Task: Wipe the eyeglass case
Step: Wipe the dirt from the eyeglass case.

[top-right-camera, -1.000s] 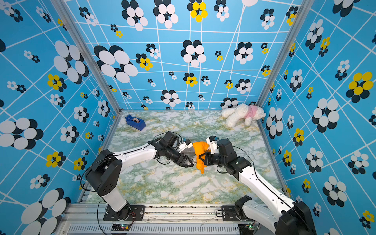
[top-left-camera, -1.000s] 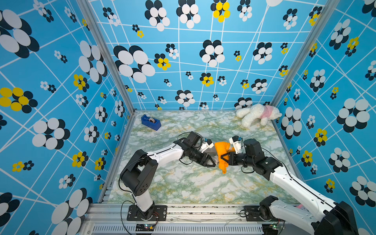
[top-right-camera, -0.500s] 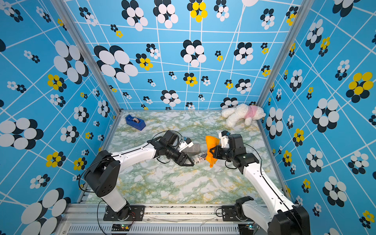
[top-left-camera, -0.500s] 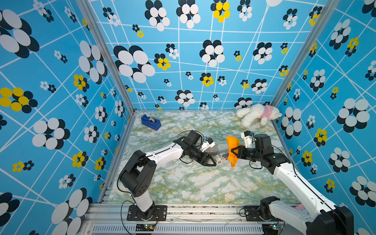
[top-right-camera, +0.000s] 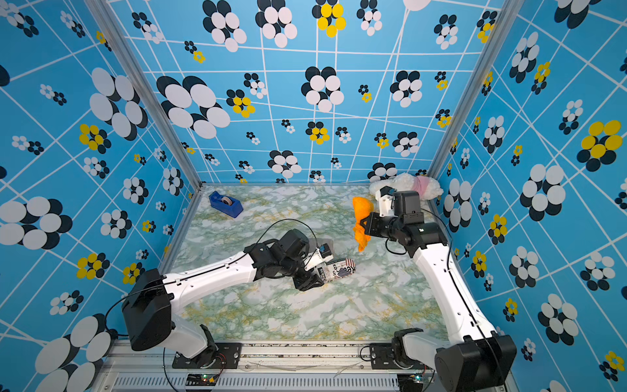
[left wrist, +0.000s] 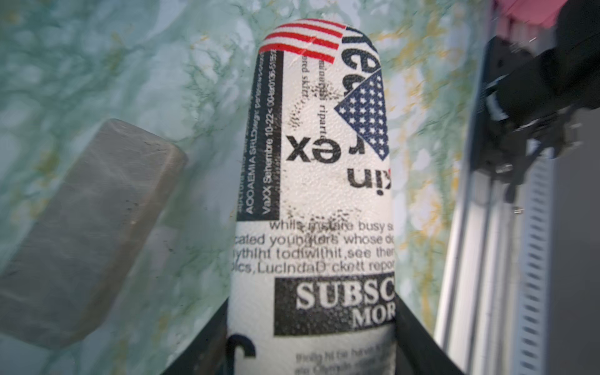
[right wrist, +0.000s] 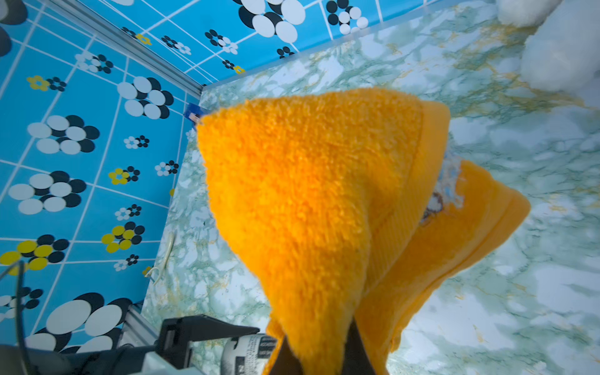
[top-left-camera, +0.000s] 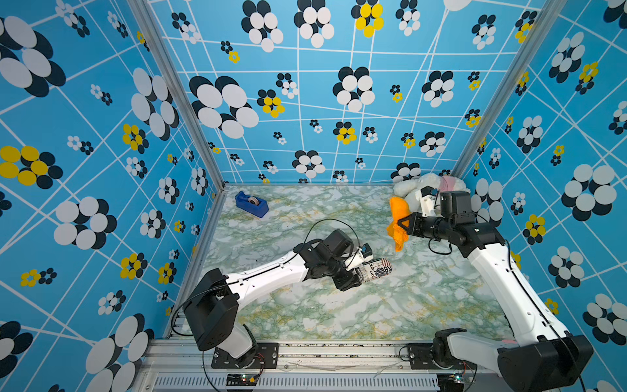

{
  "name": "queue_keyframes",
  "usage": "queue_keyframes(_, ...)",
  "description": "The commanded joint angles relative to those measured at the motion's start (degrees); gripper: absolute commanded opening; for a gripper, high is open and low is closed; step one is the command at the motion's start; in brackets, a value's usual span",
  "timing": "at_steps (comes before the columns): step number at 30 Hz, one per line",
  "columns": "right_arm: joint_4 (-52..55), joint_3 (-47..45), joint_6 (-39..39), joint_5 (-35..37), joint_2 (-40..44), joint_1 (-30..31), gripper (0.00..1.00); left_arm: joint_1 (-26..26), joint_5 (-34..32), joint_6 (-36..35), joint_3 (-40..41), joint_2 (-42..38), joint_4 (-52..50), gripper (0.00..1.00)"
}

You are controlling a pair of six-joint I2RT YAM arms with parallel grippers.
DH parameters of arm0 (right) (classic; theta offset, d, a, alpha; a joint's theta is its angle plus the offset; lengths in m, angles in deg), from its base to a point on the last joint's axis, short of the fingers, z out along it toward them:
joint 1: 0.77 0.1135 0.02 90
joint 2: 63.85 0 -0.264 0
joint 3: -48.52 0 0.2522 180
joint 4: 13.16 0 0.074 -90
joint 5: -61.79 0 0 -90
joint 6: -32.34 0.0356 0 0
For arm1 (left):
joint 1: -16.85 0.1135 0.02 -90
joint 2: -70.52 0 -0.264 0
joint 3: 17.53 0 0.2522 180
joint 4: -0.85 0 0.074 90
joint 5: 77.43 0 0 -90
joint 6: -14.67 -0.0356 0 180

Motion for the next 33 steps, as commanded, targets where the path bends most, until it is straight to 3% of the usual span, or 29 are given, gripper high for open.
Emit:
queue_keyframes(1,8.1,3.8,-1.6,-7.5,-3.6,1.3,0.00,-5.7,-29.8,-14.4,5.5,-2.0,11.1,0.21)
queue_keyframes(5,12.6,7.7,-2.8,-5.3,-6.5,5.6,0.00,-9.5,-47.4,-31.3,10.9,1.1,31.0,0.20)
queue_keyframes(7,13.5,8.4,-2.7,-4.4,-7.7,7.5,0.00,-10.4,-51.6,-38.6,13.3,2.4,41.5,0.19)
queue_keyframes(12,12.5,7.2,-1.9,-3.8,-10.8,11.3,0.00,-12.1,-53.1,-49.7,17.0,3.8,57.9,0.19)
queue_keyframes(13,12.4,7.2,-1.8,-4.0,-11.6,12.1,0.00,-12.4,-53.5,-52.4,17.5,4.4,61.6,0.25)
queue_keyframes(19,11.6,7.7,-2.6,-8.8,-17.1,14.9,0.00,-13.4,-52.8,-66.1,19.4,8.8,80.4,0.21)
queue_keyframes(25,18.7,6.7,-9.0,-4.3,-22.4,14.3,0.00,-13.1,-53.4,-66.2,18.5,8.1,80.2,0.21)
queue_keyframes(29,18.0,1.6,-8.9,2.1,-18.5,11.6,0.00,-13.0,-54.2,-66.3,19.8,7.4,80.3,0.21)
queue_keyframes(33,18.7,1.2,-9.6,2.7,-17.3,10.0,0.00,-13.0,-53.5,-65.9,20.4,6.0,79.7,0.21)
